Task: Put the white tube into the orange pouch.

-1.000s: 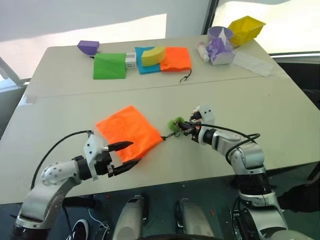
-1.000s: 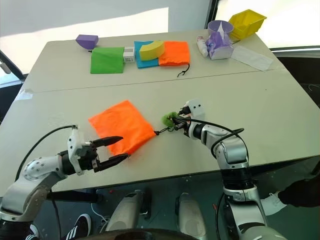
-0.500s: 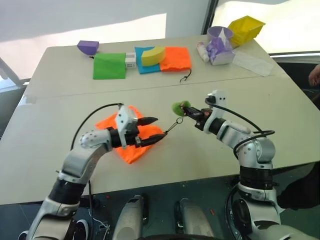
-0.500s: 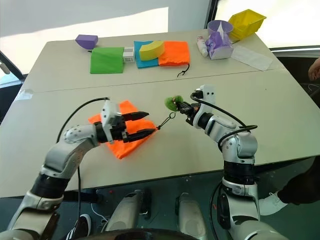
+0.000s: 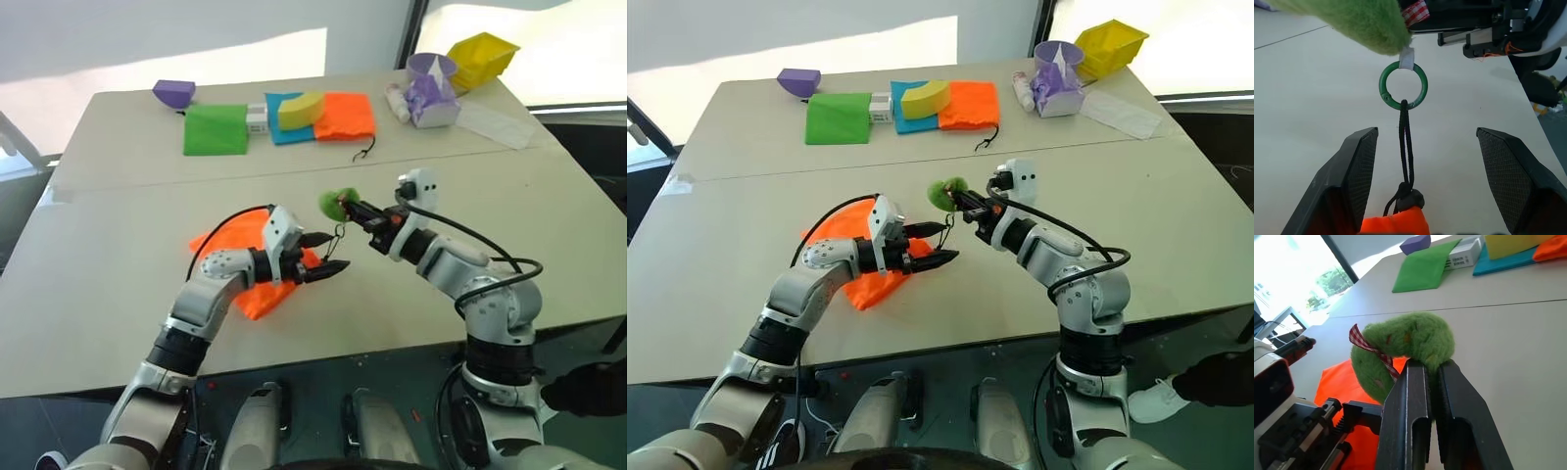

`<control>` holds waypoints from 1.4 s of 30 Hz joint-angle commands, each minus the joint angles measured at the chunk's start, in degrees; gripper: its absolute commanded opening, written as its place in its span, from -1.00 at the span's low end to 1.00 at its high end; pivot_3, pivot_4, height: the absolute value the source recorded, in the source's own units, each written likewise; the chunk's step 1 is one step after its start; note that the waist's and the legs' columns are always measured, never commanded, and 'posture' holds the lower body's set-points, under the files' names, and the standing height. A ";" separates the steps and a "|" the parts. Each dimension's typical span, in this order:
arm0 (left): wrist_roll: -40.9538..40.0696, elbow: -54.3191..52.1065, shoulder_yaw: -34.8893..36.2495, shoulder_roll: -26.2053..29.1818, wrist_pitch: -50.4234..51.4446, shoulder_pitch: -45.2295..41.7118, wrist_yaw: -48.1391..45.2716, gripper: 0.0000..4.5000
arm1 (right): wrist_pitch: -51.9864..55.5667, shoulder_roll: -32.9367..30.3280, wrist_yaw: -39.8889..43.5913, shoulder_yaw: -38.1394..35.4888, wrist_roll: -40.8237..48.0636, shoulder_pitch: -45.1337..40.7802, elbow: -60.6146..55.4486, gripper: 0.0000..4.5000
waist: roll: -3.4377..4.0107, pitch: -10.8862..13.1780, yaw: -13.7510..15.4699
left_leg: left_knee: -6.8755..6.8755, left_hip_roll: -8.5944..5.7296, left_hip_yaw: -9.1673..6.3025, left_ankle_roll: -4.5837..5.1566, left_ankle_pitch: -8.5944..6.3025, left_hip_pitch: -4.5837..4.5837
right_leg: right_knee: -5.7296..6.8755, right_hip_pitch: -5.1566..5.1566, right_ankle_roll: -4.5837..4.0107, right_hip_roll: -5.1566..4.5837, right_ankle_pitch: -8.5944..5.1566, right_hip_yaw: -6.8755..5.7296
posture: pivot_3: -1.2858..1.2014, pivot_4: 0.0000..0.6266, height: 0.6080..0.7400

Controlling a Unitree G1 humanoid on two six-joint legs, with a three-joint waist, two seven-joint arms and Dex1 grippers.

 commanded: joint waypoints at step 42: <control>5.70 -3.58 -2.48 2.22 8.81 -0.86 0.60 -0.99 | -6.95 1.35 -6.61 -7.53 9.12 -4.35 4.21 -1.00 | 0.00 0.00 -0.08 | 0.30 0.02 -0.02 0.03 -0.03 -0.64 | 0.00 -0.43 0.00 -0.07 0.01 0.00 | 0.03 -0.52 1.00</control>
